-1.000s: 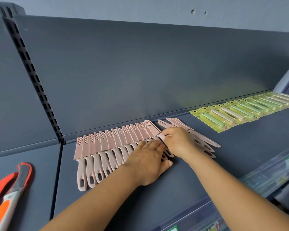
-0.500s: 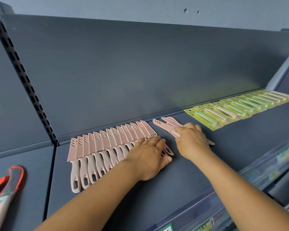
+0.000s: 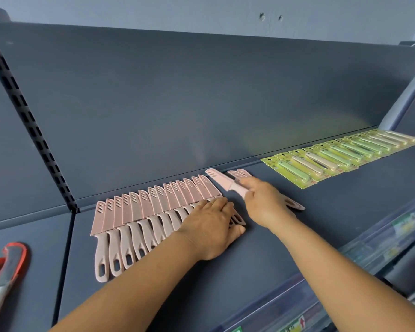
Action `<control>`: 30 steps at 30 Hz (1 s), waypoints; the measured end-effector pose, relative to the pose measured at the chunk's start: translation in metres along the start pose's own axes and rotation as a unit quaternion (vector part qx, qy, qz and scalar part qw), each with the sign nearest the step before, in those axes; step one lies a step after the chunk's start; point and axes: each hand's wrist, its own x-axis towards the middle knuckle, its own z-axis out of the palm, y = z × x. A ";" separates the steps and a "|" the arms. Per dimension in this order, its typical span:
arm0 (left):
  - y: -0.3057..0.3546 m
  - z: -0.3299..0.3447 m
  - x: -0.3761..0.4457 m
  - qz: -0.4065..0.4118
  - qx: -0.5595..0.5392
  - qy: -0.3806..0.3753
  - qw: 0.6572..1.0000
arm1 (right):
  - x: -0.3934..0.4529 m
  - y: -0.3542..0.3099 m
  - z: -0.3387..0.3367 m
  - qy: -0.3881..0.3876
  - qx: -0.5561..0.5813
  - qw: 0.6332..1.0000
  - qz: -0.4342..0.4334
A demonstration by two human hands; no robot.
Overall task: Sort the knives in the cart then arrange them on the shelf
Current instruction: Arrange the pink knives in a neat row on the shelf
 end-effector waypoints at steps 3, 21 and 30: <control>-0.002 0.000 -0.002 0.001 -0.005 0.008 1.000 | 0.000 -0.003 0.007 -0.032 0.067 0.997 0.027; 0.000 -0.004 0.007 0.008 -0.010 -0.016 1.000 | -0.005 0.017 -0.005 0.015 -0.179 0.984 -0.009; 0.005 -0.002 0.018 0.020 0.004 -0.026 0.999 | 0.005 0.033 -0.012 0.002 -0.227 0.974 0.001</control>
